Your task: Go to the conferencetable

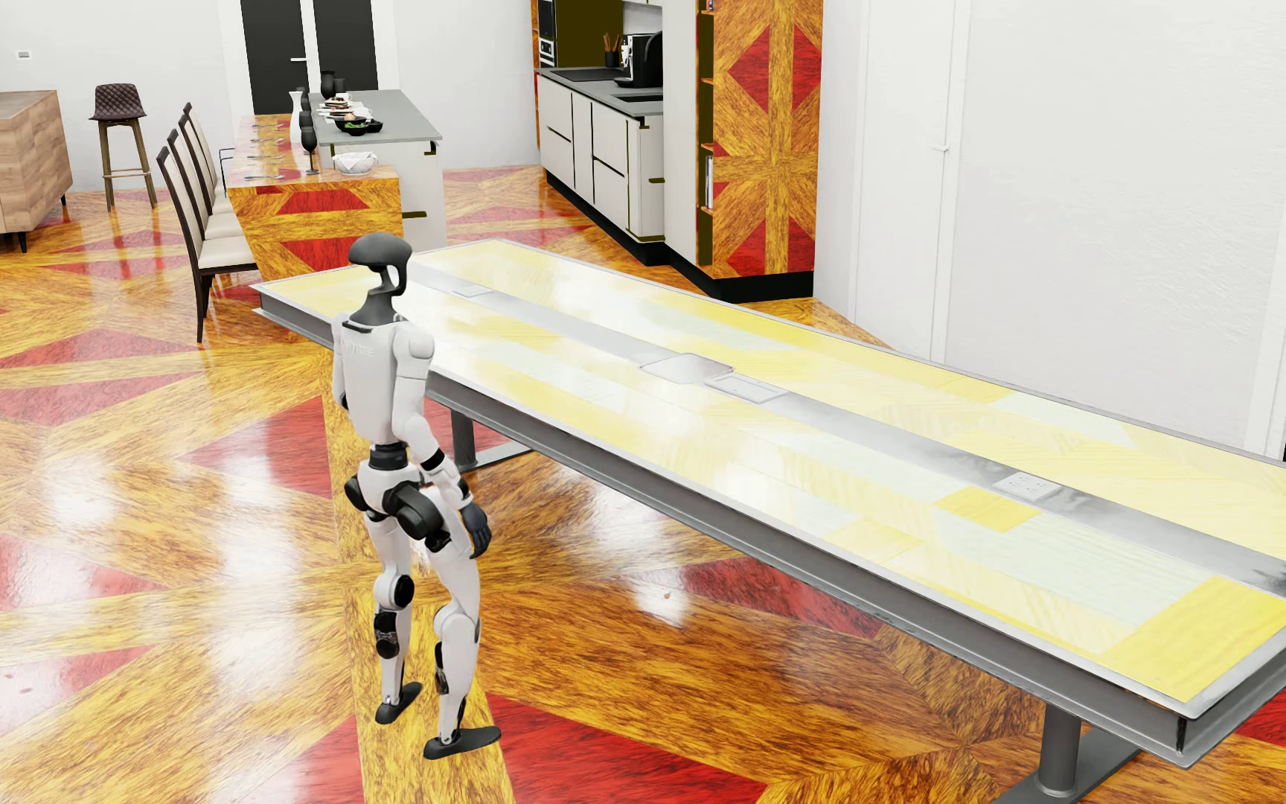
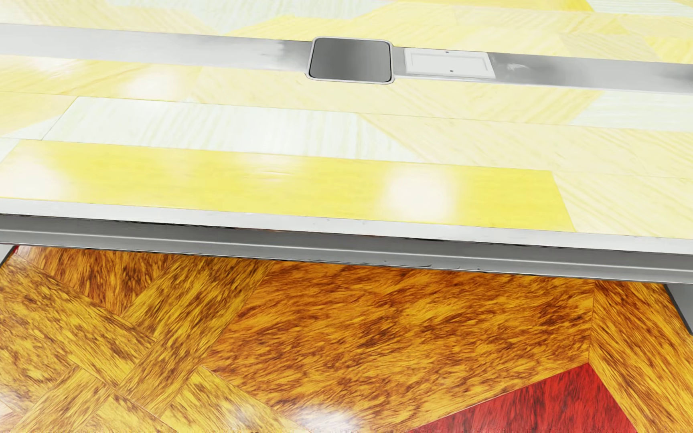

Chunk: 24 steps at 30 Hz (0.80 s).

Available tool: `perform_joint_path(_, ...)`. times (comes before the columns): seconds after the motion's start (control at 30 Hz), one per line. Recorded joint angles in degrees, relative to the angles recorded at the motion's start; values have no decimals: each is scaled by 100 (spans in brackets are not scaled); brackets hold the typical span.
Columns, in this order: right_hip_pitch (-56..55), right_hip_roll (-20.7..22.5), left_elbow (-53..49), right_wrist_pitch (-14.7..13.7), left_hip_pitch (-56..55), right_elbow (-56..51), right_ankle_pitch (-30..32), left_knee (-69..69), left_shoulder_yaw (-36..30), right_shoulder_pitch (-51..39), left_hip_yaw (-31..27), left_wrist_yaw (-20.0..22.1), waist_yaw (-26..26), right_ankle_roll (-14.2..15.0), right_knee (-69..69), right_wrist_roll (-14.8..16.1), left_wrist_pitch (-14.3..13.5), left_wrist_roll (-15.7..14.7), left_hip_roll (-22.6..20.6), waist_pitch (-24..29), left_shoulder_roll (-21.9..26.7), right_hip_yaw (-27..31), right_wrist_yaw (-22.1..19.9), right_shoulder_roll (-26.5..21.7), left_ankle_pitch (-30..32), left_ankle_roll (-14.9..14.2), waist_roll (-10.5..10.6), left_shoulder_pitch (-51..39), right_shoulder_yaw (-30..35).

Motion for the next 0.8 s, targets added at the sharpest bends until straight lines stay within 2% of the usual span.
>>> perform_joint_path(0.23, -211, -112, 112, -22, -260, -132, -113, 380, -181, -81, -100, -86, -22, -38, 311, 17, 62, -31, -11, 50, 34, -13, -94, 39, -190, 104, -11, -90, 52)
perform_joint_path(0.5, -647, -394, 173, -13, -318, -232, -65, 598, -310, -42, -284, -85, -50, 165, 1414, 105, 115, -94, -149, 115, -87, 197, -126, 40, -294, 77, -74, -84, -24)
perform_joint_path(0.63, -198, -273, 135, -1, -175, -142, -248, 397, -289, -67, -272, -36, -31, 45, 698, 62, 101, -165, -107, 77, -60, -86, -99, 82, -196, -5, -79, 42, 32)
perform_joint_path(0.8, 76, 58, 172, -56, 19, -166, -121, 185, -319, -150, -140, -123, -25, -49, 176, 50, 153, -200, 107, 56, -34, -47, -134, 113, -85, -137, 2, 155, 62)
